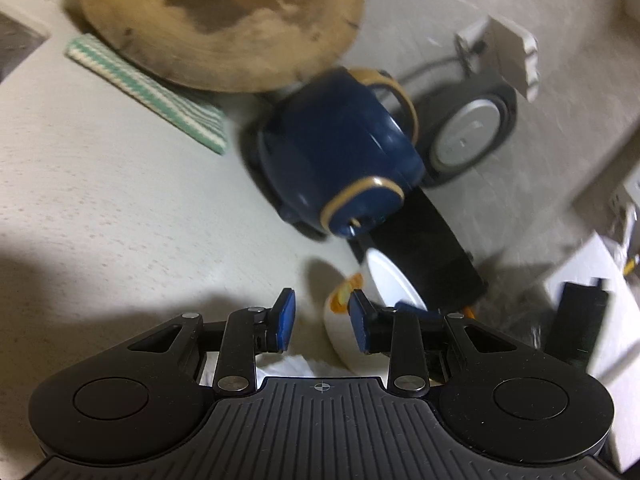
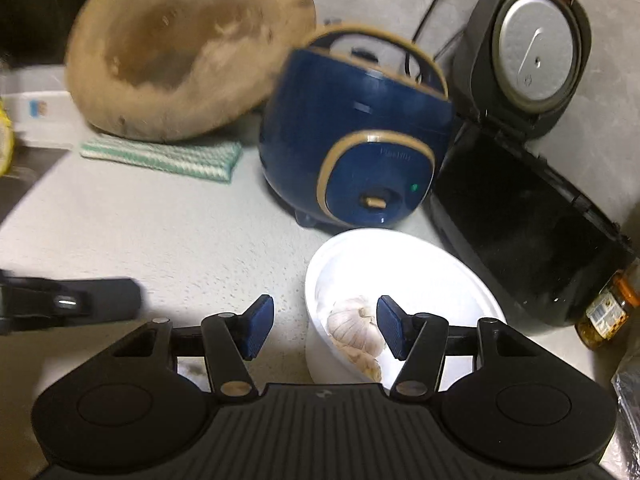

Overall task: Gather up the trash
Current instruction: 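Reach the right tool into the cup toward the garlic while the left tool holds the cup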

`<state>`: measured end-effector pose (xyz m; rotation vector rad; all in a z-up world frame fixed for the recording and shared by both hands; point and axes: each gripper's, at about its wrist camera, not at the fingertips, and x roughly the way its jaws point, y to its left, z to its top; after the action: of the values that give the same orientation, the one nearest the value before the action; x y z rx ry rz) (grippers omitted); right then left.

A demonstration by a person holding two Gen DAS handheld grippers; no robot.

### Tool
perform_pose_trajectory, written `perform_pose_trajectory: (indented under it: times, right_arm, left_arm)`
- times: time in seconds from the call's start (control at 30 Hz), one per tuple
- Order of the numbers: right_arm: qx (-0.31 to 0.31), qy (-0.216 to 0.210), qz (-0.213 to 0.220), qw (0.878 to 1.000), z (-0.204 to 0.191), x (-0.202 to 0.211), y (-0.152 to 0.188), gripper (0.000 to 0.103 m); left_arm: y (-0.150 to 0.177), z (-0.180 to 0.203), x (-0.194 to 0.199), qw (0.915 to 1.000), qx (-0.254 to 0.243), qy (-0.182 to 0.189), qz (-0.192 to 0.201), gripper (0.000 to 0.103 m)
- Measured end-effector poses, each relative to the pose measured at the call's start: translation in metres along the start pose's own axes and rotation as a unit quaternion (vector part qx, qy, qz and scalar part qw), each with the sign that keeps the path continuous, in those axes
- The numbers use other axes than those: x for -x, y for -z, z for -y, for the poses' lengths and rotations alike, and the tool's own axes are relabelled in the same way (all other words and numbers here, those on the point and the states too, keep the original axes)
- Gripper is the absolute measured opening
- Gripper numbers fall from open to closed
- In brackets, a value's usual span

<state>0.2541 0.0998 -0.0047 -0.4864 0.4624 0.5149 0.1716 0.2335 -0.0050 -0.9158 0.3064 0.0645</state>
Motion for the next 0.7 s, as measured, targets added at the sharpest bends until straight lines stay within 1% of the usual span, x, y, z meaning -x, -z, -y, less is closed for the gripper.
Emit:
perform_pose_trajectory:
  times: [0.03,0.07,0.1,0.13,0.17,0.23,0.27,0.3,0.37,0.4,0.43,0.47,0.5,0.53,0.57,0.6,0.63,0.67,0.7]
  right_arm:
    - [-0.008,0.005,-0.008,1.000,0.001,-0.008,-0.002,0.047]
    - [-0.015,0.007,-0.016,1.000,0.003,-0.015,-0.003,0.033]
    - [-0.021,0.007,-0.028,0.999,0.004,-0.022,-0.004,0.027]
    - [-0.026,-0.004,-0.037,0.999,0.006,-0.028,-0.006,0.014]
    - [-0.032,-0.014,-0.043,0.998,0.007,-0.033,-0.008,0.010]
    - [-0.042,-0.023,-0.043,0.998,0.008,-0.035,-0.014,0.007]
    - [-0.053,-0.036,-0.038,0.997,0.009,-0.034,-0.018,0.007]
    - [-0.077,-0.062,-0.029,0.995,0.014,-0.031,-0.024,0.007]
    - [-0.134,-0.122,-0.007,0.983,0.028,-0.022,-0.038,0.006]
    - [-0.158,-0.145,0.005,0.977,0.034,-0.018,-0.044,0.006]
    - [-0.187,-0.182,0.016,0.965,0.044,-0.014,-0.047,0.007]
    - [-0.218,-0.226,0.023,0.949,0.055,-0.013,-0.047,0.008]
    - [-0.253,-0.267,0.026,0.929,0.067,-0.014,-0.043,0.008]
    - [-0.285,-0.297,0.027,0.911,0.080,-0.016,-0.036,0.009]
    - [-0.308,-0.310,0.023,0.899,0.090,-0.020,-0.030,0.012]
    - [-0.325,-0.313,0.015,0.892,0.099,-0.024,-0.022,0.014]
    - [-0.342,-0.314,0.007,0.886,0.110,-0.030,-0.012,0.021]
    - [-0.363,-0.318,0.007,0.876,0.122,-0.035,0.001,0.031]
    - [-0.390,-0.313,0.007,0.866,0.134,-0.038,0.013,0.036]
  left_arm:
    - [-0.001,-0.001,0.001,1.0000,0.004,-0.001,0.005,0.034]
    - [-0.001,-0.002,0.002,0.9999,0.008,-0.002,0.009,0.034]
    - [-0.002,-0.003,0.003,0.9999,0.009,-0.002,0.010,0.034]
    - [-0.002,-0.003,0.002,0.9999,0.009,-0.002,0.009,0.034]
    - [-0.002,-0.002,0.002,0.9999,0.007,-0.002,0.007,0.034]
    - [-0.002,-0.001,0.001,1.0000,0.004,-0.001,0.005,0.034]
    - [-0.002,0.000,0.001,1.0000,0.003,0.000,0.005,0.034]
    - [-0.002,0.000,0.002,1.0000,0.003,0.000,0.007,0.034]
    - [-0.003,-0.002,0.003,0.9999,0.007,-0.001,0.012,0.034]
    - [-0.004,-0.004,0.004,0.9998,0.012,-0.003,0.015,0.034]
    - [-0.004,-0.005,0.005,0.9997,0.016,-0.005,0.018,0.034]
    - [-0.005,-0.007,0.005,0.9996,0.021,-0.007,0.020,0.034]
    - [-0.006,-0.009,0.006,0.9994,0.027,-0.008,0.021,0.034]
    - [-0.006,-0.010,0.006,0.9993,0.029,-0.008,0.022,0.034]
    - [-0.006,-0.009,0.007,0.9993,0.028,-0.008,0.022,0.034]
    - [-0.005,-0.008,0.007,0.9994,0.025,-0.006,0.022,0.034]
    - [-0.005,-0.007,0.007,0.9996,0.020,-0.003,0.021,0.034]
    - [-0.004,-0.005,0.007,0.9997,0.015,-0.002,0.020,0.034]
    - [-0.004,-0.004,0.006,0.9998,0.011,-0.001,0.018,0.034]
